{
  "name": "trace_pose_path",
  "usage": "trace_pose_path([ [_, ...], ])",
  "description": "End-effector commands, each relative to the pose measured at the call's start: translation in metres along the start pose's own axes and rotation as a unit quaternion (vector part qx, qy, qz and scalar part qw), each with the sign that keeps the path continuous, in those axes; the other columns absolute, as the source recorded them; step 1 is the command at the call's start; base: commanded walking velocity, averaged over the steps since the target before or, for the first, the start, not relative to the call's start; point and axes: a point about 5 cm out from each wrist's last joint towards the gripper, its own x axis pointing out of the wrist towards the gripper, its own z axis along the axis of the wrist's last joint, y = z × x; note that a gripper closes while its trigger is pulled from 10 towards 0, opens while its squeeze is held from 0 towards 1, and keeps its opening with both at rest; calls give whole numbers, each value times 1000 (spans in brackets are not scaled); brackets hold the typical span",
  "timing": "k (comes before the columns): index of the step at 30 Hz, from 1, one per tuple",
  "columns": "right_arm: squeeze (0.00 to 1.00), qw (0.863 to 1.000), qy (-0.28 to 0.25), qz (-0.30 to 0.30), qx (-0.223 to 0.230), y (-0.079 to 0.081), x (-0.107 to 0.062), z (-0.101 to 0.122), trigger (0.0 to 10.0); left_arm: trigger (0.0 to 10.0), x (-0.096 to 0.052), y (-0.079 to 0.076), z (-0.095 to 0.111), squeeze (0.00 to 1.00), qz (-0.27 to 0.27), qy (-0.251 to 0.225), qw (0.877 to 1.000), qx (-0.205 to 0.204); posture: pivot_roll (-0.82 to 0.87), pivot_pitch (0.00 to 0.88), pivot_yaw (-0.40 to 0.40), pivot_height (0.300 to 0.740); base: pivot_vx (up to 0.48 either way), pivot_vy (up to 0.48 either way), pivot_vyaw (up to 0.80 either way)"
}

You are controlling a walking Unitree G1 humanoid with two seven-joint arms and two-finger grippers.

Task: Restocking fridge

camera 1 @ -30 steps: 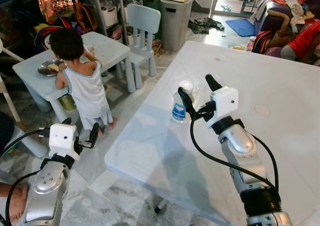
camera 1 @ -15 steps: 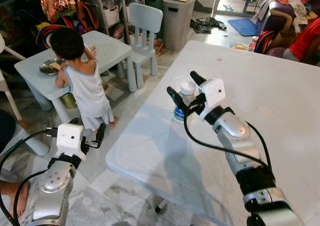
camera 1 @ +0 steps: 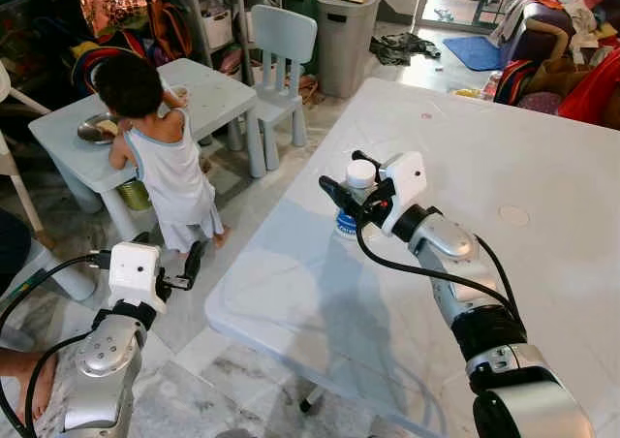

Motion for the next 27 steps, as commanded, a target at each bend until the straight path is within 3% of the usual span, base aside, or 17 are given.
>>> trace_pose_path([
  [1, 0, 1000, 8, 8, 8, 1, 2, -3, 0, 10000, 2, 1, 1, 0, 2, 1, 1000, 4, 78, 0, -4, 740, 0, 0, 0],
  [9, 0, 1000, 18, -8, -6, -5, -2, -6, 0, 10000, 7, 1, 3, 0, -2, -1, 1000, 7, 79, 0, -3, 740, 0, 0, 0],
  [12, 0, 999, 19, -26, -12, -6, -3, -5, 0, 10000, 7, 5, 0, 0, 16, 19, 1000, 12, 80, 0, -8, 740, 0, 0, 0],
  [17, 0, 999, 9, -47, -10, 2, -10, -6, 0, 10000, 6, 19, -6, 0, 49, 36, 998, 4, 76, 0, -15, 740, 0, 0, 0],
  [23, 0, 996, -30, -78, -31, 14, -15, 3, 0, 10000, 10, 17, -6, 0, 51, 37, 998, 1, 61, 0, -11, 740, 0, 0, 0],
  [25, 0, 991, -66, -112, 4, 21, -19, 13, 0, 10000, 15, 15, -4, 0, 50, 35, 998, -3, 47, 0, -5, 740, 0, 0, 0],
  [26, 0, 991, -69, -116, 8, 21, -19, 14, 314, 10000, 16, 15, -4, 0, 50, 35, 998, -4, 47, 0, -5, 740, 0, 0, 0],
  [27, 0, 989, -75, -124, 18, 22, -20, 16, 7255, 10000, 16, 14, -4, 0, 50, 35, 998, -4, 42, 0, -5, 740, 0, 0, 0],
])
